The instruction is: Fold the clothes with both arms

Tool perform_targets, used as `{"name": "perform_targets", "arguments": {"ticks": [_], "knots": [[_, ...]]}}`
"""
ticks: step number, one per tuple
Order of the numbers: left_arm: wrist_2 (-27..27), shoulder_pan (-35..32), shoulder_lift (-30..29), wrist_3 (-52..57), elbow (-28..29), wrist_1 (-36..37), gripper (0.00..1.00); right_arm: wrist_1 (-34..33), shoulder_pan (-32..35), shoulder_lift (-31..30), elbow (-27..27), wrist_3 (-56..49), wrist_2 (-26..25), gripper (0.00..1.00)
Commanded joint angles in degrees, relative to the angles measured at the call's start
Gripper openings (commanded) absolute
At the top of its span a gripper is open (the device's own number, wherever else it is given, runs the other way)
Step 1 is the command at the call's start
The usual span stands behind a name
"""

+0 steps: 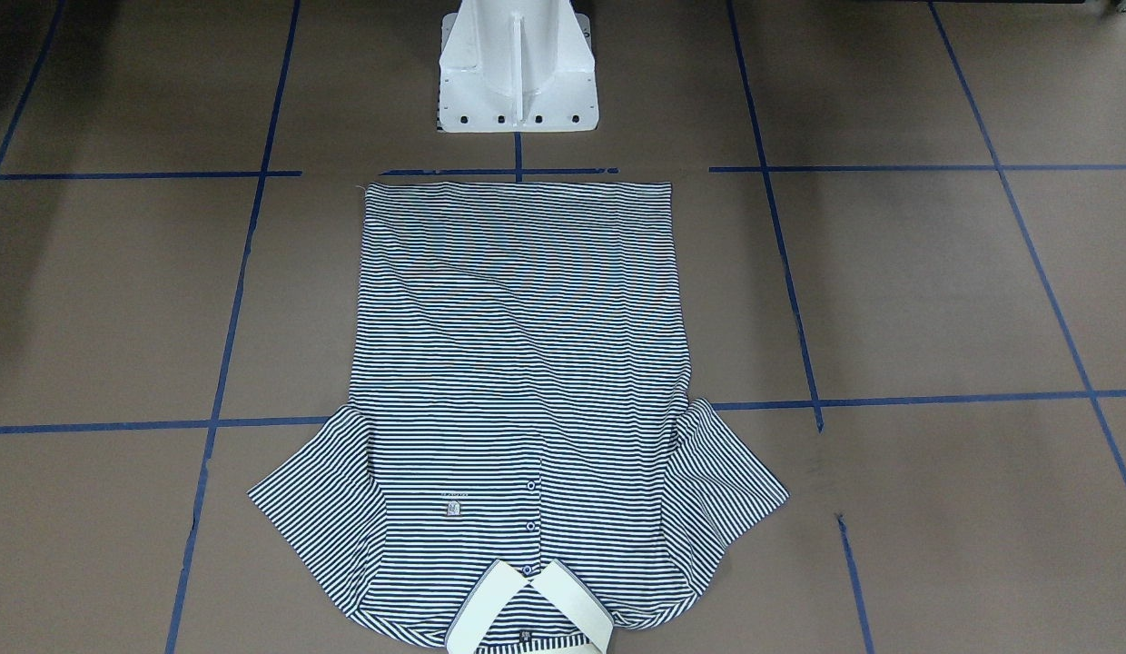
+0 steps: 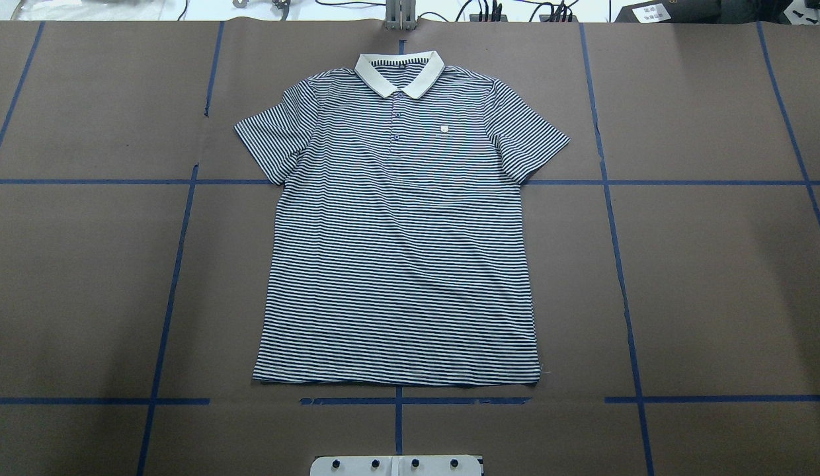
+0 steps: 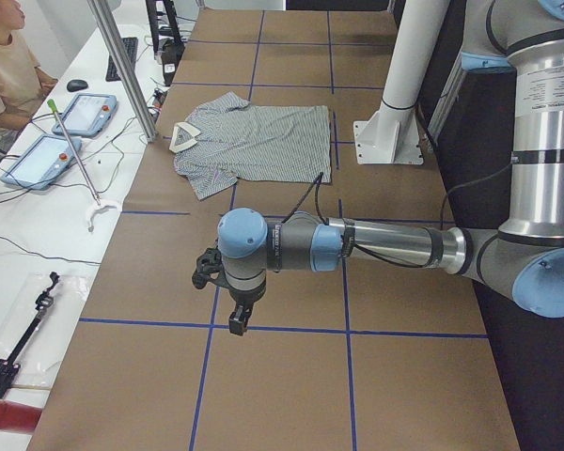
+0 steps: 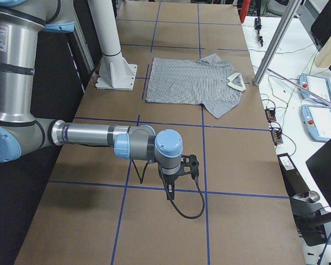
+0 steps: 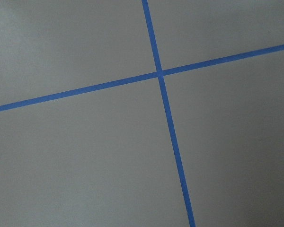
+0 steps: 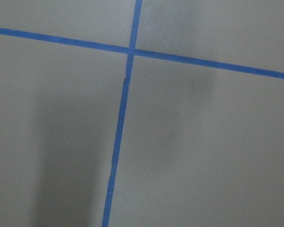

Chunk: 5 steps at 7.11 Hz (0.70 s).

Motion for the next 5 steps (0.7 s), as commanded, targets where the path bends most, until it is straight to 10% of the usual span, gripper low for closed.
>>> {"name": "perform_targets", "arguments": {"ticks": [1, 3, 5], "knots": [[0.5, 0.3, -1.3, -0.1, 0.6, -18.1, 1.00, 12.6, -0.3, 5.1, -5.9, 0.2, 0.5, 1.00], [-0.1, 0.3, -5.7, -3.4, 7.0, -38.2, 1.00, 12.8, -0.5, 8.4, -10.0, 0.7, 5.2, 1.00], [-5.3, 0.8, -7.4, -12.2, 7.7, -38.9, 1.00, 13.3, -1.9, 12.1, -9.2, 7.6, 6.9, 1.00]]}}
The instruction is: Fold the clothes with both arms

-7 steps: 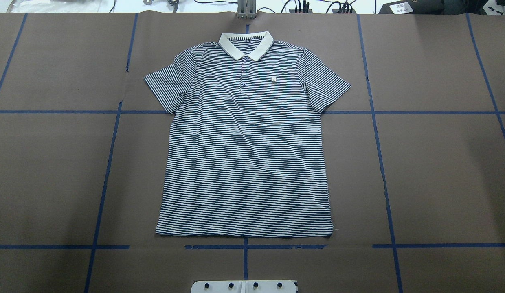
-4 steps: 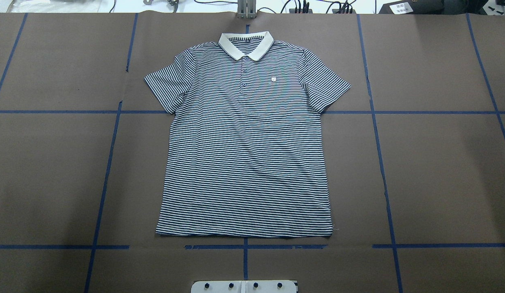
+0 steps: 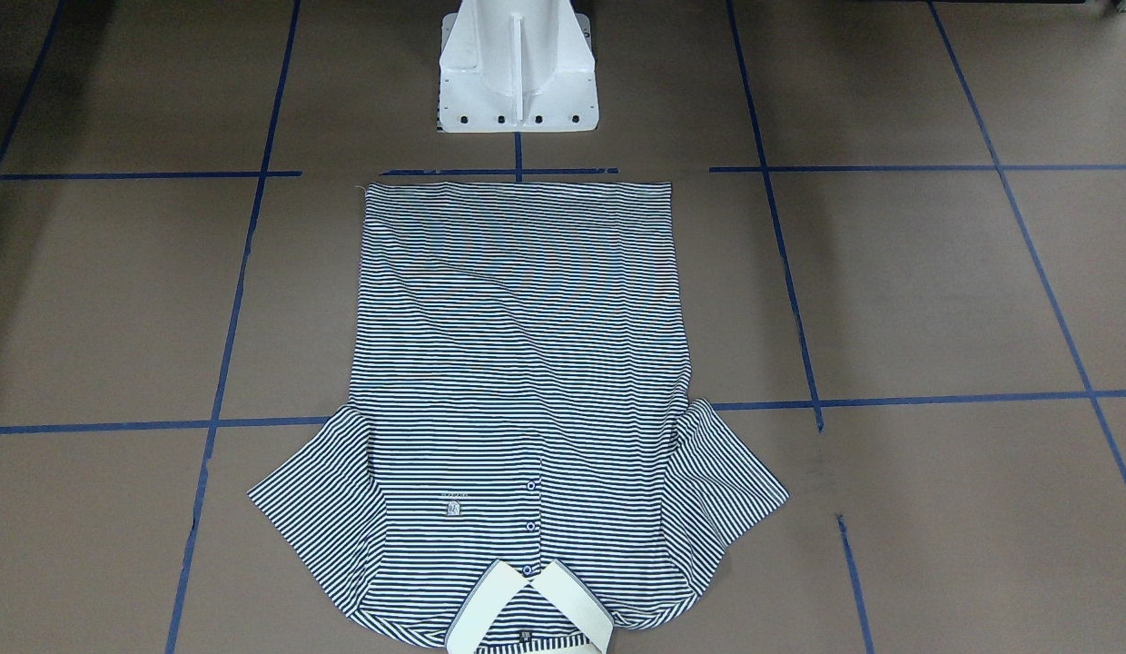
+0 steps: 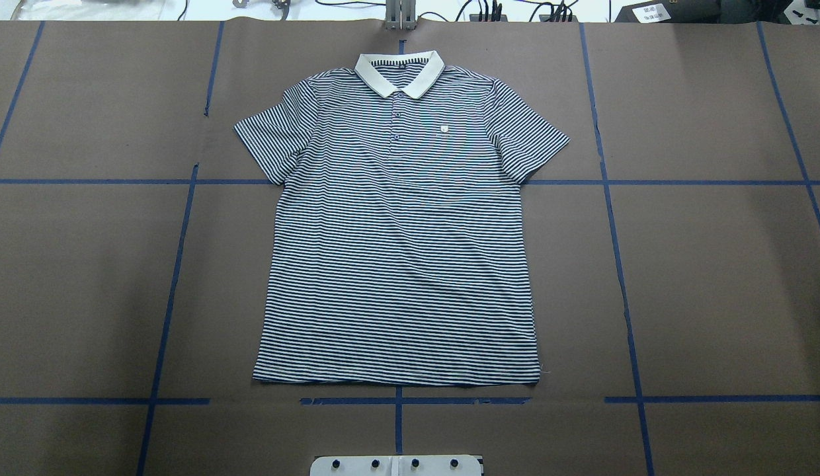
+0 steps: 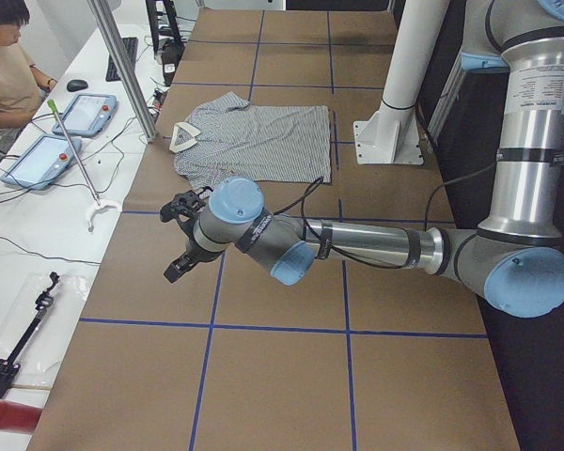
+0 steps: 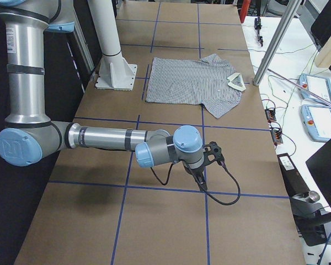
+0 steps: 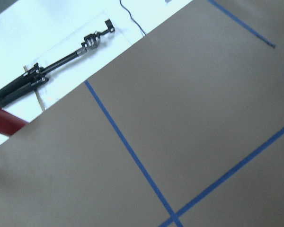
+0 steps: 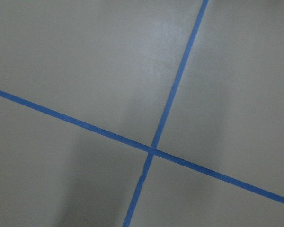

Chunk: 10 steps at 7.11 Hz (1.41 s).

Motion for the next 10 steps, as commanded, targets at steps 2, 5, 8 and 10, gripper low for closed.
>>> {"name": "perform_targets", "arguments": {"ticks": [2, 5, 8, 10], "knots": [[-2.4, 0.9, -1.0, -4.4, 0.5, -4.1, 1.00, 14.0, -9.7, 4.0, -0.1, 29.8, -0.3, 1.00], [-2.1, 4.3, -0.7, -4.4, 0.7, -5.7, 1.00, 20.4, -27.9, 12.3, -1.0, 60.1, -17.9, 0.73], [-2.1, 4.4, -0.7, -4.4, 0.6, -5.8, 1.00, 20.5, -40.6, 25.0, -11.0, 72.9, -32.8, 0.69], [-2.1, 4.4, -0.7, -4.4, 0.5, -6.0, 1.00, 20.3, -43.4, 25.2, -11.7, 73.0, -36.0, 0.66]]}}
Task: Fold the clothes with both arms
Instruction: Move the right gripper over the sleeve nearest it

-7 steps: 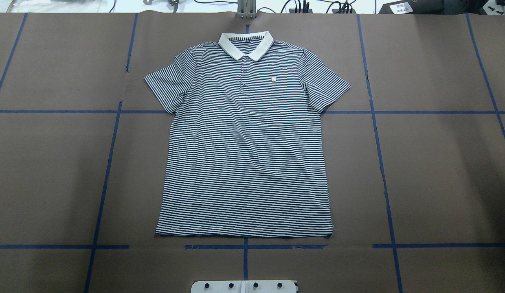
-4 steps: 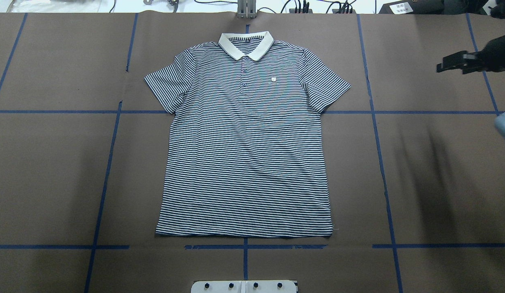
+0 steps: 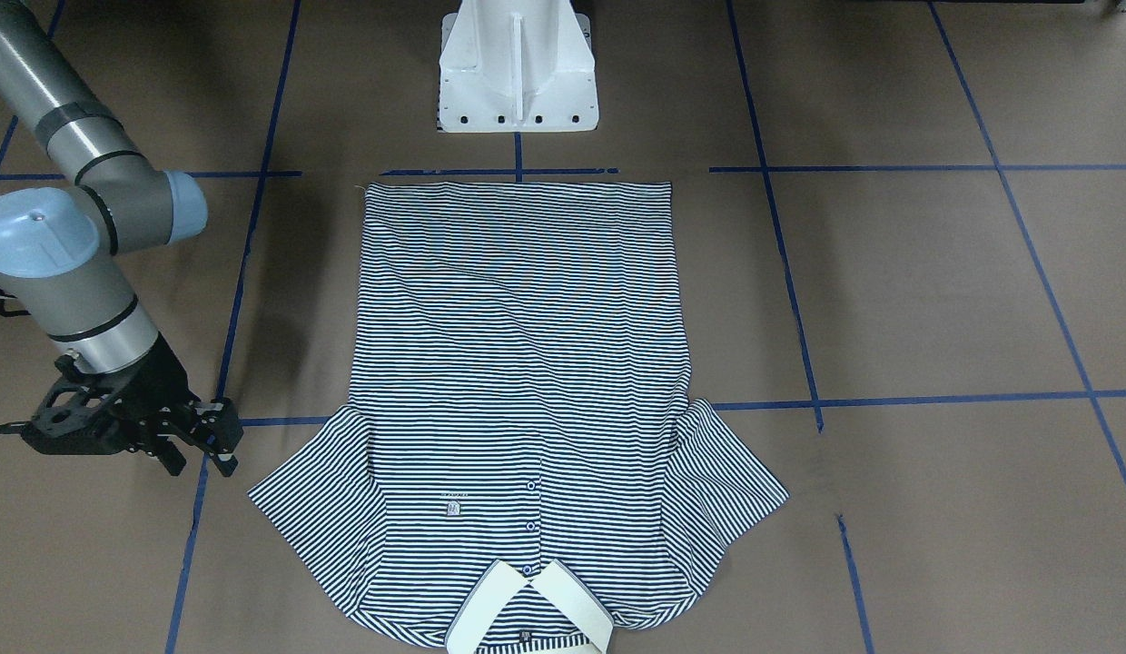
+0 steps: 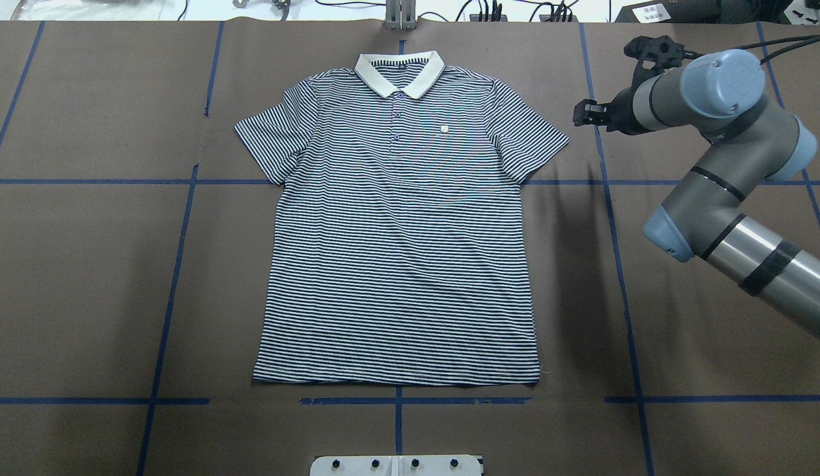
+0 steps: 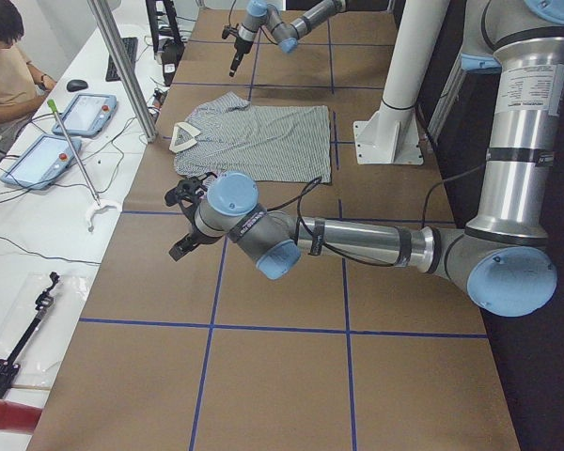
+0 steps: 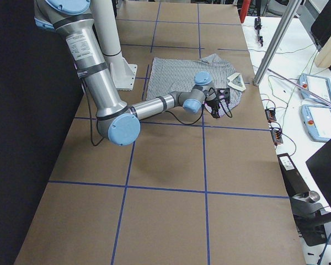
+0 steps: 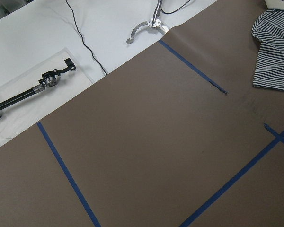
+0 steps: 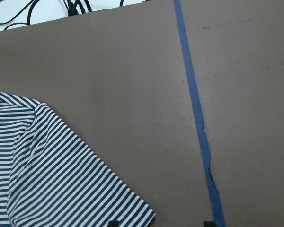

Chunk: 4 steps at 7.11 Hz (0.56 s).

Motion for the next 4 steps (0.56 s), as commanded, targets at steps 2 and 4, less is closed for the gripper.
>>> {"name": "perform_targets", "arguments": {"ticks": [2, 4], "knots": [[0.0, 0.0, 0.0, 0.0, 0.0, -0.2, 1.00, 0.1, -3.2, 3.1, -5.3, 0.5, -4.4, 0.65], [-0.2, 0.0, 0.0, 0.2, -0.1, -0.3, 1.00, -0.2, -3.7, 4.0, -6.3, 0.5, -5.9, 0.63]]}}
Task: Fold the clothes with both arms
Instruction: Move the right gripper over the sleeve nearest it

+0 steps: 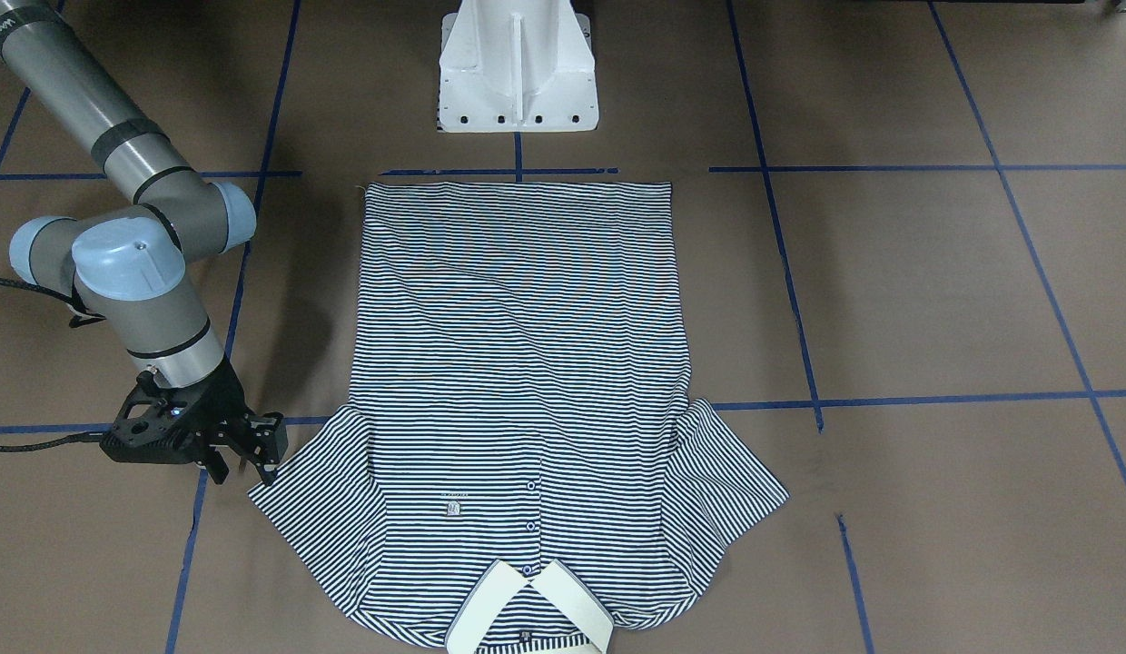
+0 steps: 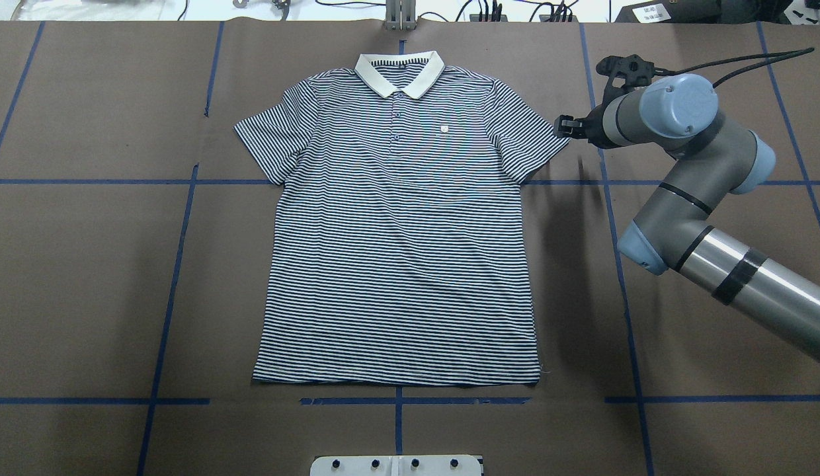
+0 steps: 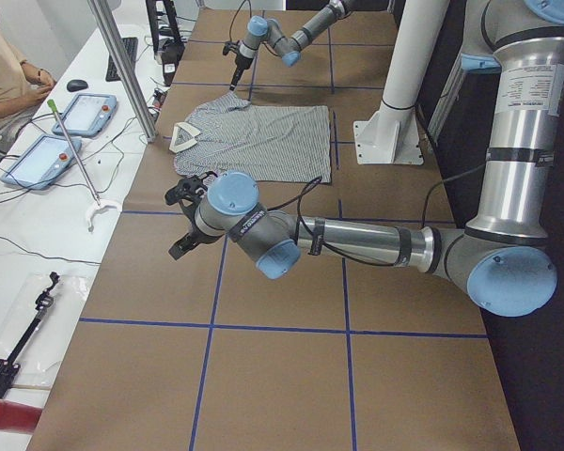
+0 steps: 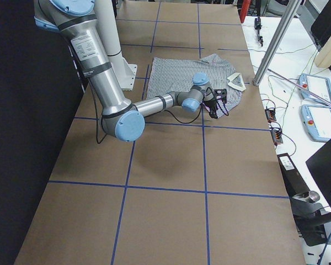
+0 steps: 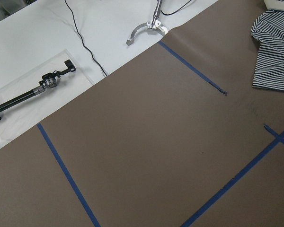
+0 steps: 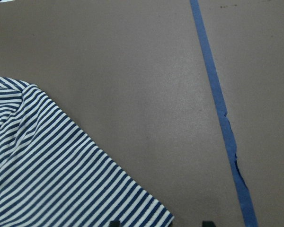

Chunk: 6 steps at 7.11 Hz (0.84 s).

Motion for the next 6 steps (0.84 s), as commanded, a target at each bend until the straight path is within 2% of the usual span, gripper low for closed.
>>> {"name": "perform_targets", "arguments": {"ticks": [1, 5, 6], "knots": [[-0.1, 0.0, 0.1, 0.1, 0.0, 0.0, 1.00, 0.0, -0.4, 1.9, -2.7, 0.0, -0.8, 0.62], [-0.1, 0.0, 0.1, 0.4, 0.0, 0.0, 1.00, 0.0, -1.3, 1.8, -3.8, 0.0, -1.8, 0.57], [-0.2, 0.0, 0.2, 0.5, 0.0, -0.1, 1.00, 0.0, -1.3, 1.9, -3.9, 0.0, -1.8, 0.51]]}}
